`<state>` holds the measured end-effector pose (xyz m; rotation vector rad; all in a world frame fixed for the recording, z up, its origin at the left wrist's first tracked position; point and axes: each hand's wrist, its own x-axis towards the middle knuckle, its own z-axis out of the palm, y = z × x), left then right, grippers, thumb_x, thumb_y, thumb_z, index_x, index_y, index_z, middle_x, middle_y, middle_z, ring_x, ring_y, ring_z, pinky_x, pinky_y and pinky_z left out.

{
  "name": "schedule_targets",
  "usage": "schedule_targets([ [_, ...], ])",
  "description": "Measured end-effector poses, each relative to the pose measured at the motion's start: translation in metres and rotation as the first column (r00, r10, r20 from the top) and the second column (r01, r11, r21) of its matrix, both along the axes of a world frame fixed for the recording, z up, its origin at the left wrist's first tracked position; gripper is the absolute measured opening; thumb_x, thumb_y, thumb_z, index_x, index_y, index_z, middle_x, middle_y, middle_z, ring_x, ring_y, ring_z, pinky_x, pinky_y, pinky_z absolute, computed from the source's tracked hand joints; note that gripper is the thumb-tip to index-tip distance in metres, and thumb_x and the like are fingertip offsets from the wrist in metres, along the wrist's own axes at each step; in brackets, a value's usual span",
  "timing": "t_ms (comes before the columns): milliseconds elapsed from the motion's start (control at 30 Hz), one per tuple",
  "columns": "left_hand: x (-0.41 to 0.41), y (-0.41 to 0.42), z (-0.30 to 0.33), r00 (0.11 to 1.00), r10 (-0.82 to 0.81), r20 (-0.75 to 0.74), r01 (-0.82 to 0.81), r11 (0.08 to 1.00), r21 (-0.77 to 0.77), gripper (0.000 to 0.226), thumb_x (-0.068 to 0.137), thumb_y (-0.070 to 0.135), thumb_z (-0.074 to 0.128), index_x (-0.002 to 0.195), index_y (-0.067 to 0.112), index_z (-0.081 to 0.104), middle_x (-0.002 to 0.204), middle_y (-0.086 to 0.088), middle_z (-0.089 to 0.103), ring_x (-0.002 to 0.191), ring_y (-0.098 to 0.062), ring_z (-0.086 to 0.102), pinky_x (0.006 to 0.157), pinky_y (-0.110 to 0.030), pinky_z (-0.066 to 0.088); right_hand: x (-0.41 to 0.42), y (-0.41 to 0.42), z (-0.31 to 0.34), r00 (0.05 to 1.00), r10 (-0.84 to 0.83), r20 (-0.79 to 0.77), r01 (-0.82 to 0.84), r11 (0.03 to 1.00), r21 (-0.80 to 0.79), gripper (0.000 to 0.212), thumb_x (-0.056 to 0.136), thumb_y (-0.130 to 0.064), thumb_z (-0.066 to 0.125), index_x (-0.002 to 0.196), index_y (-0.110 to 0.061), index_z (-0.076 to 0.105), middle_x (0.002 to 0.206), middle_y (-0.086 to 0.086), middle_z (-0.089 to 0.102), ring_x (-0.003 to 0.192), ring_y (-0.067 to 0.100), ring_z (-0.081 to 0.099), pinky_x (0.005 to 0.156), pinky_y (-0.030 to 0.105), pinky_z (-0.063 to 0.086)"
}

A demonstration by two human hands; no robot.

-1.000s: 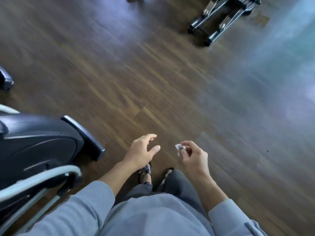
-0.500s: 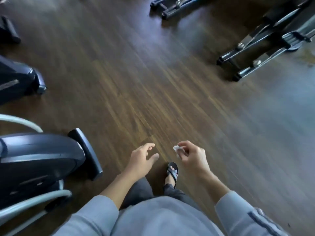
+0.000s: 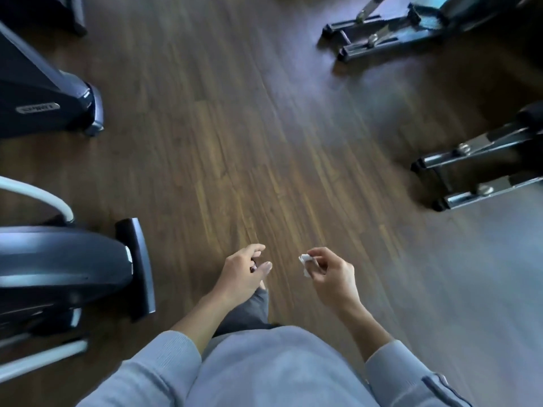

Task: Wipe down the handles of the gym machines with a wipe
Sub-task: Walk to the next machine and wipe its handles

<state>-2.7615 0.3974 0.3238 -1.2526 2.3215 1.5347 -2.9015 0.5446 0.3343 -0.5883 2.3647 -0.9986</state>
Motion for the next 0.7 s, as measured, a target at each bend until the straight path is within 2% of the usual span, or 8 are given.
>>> schedule_targets([
  [133, -0.043, -0.06, 0.004, 0.999, -0.017, -0.034, 0.018, 0.999, 0.029, 0.046, 0.091, 0.032, 0.064, 0.135, 0.023, 0.054, 0.133, -0.003, 0.06, 0.112, -0.016, 0.06, 0.094, -0.025, 0.046, -0.046, -0.061, 0.013, 0.999, 0.001, -0.039, -0.002, 1.0, -0.021, 0.01, 0.084, -0.011, 0.07, 0.086, -0.02, 0.071, 0.063, -0.013, 0.069, 0.06, -0.004, 0.063, 0.056, 0.003, 0.04],
  [267, -0.066, -0.117, 0.01, 0.997, 0.063, -0.042, -0.063, 0.998, -0.003, 0.045, 0.09, 0.035, 0.065, 0.132, 0.023, 0.055, 0.131, -0.004, 0.061, 0.111, -0.018, 0.062, 0.097, -0.034, 0.05, -0.077, -0.124, 0.016, 0.998, 0.048, -0.036, -0.049, 0.998, -0.028, 0.007, 0.085, -0.011, 0.07, 0.089, -0.016, 0.071, 0.063, -0.017, 0.065, 0.059, -0.011, 0.06, 0.056, 0.002, 0.04],
  [367, -0.078, -0.153, 0.013, 0.987, 0.16, -0.033, -0.16, 0.987, -0.013, 0.043, 0.09, 0.033, 0.065, 0.131, 0.023, 0.056, 0.13, -0.001, 0.061, 0.109, -0.016, 0.061, 0.091, -0.025, 0.046, -0.096, -0.17, 0.012, 0.996, 0.085, -0.018, -0.086, 0.995, -0.047, 0.005, 0.084, -0.014, 0.071, 0.088, -0.018, 0.071, 0.061, -0.012, 0.067, 0.055, -0.004, 0.058, 0.053, 0.004, 0.039],
  [467, -0.09, -0.184, 0.009, 0.967, 0.253, -0.033, -0.253, 0.967, -0.013, 0.041, 0.091, 0.027, 0.066, 0.13, 0.019, 0.058, 0.129, -0.003, 0.062, 0.103, -0.01, 0.058, 0.087, -0.017, 0.041, -0.115, -0.216, 0.005, 0.986, 0.165, -0.003, -0.165, 0.986, -0.032, 0.005, 0.084, -0.016, 0.071, 0.088, -0.019, 0.072, 0.06, -0.013, 0.065, 0.055, -0.006, 0.057, 0.054, 0.002, 0.037],
  [700, -0.135, -0.269, 0.015, 0.889, 0.457, -0.019, -0.457, 0.888, -0.043, 0.042, 0.09, 0.023, 0.067, 0.13, 0.017, 0.059, 0.126, -0.004, 0.062, 0.101, -0.011, 0.059, 0.086, -0.017, 0.042, -0.184, -0.342, 0.0, 0.94, 0.336, 0.052, -0.334, 0.941, -0.054, 0.002, 0.087, -0.023, 0.069, 0.086, -0.022, 0.07, 0.067, -0.009, 0.071, 0.058, -0.004, 0.059, 0.056, 0.003, 0.039],
])
